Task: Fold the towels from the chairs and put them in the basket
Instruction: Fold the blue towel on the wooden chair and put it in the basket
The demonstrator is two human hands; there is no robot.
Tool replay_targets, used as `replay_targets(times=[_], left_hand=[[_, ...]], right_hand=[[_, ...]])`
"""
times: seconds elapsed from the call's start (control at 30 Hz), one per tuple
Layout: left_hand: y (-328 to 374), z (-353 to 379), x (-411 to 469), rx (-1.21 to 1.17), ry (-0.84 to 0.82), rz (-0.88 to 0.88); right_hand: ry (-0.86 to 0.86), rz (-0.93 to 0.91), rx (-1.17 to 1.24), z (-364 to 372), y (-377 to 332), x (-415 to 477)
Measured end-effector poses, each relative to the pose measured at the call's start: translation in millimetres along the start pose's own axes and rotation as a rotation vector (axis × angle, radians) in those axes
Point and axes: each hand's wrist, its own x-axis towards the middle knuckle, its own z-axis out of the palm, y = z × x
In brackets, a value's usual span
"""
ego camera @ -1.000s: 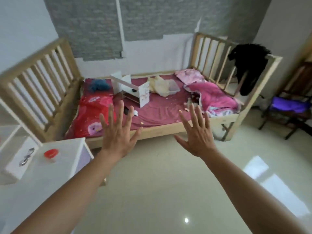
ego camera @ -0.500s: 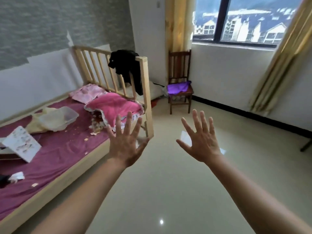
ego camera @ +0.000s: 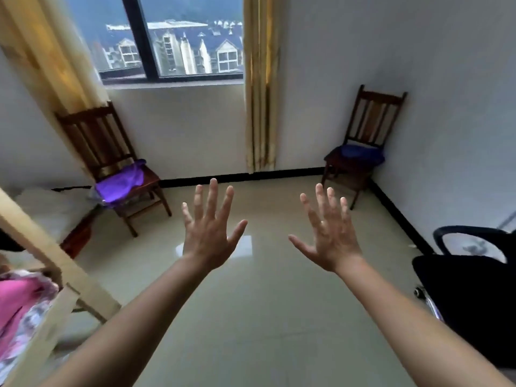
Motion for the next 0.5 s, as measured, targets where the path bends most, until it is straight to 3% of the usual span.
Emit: replay_targets(times=[0.23,0.5], left_hand=[[92,68,150,-0.076,-0.046,0.252],[179,132,348,-0.044,-0.033,0.355]], right_hand=[[-0.007,0.324,-0.084,36,132,21],[-0.056,0.452,-0.08,98,280,142]])
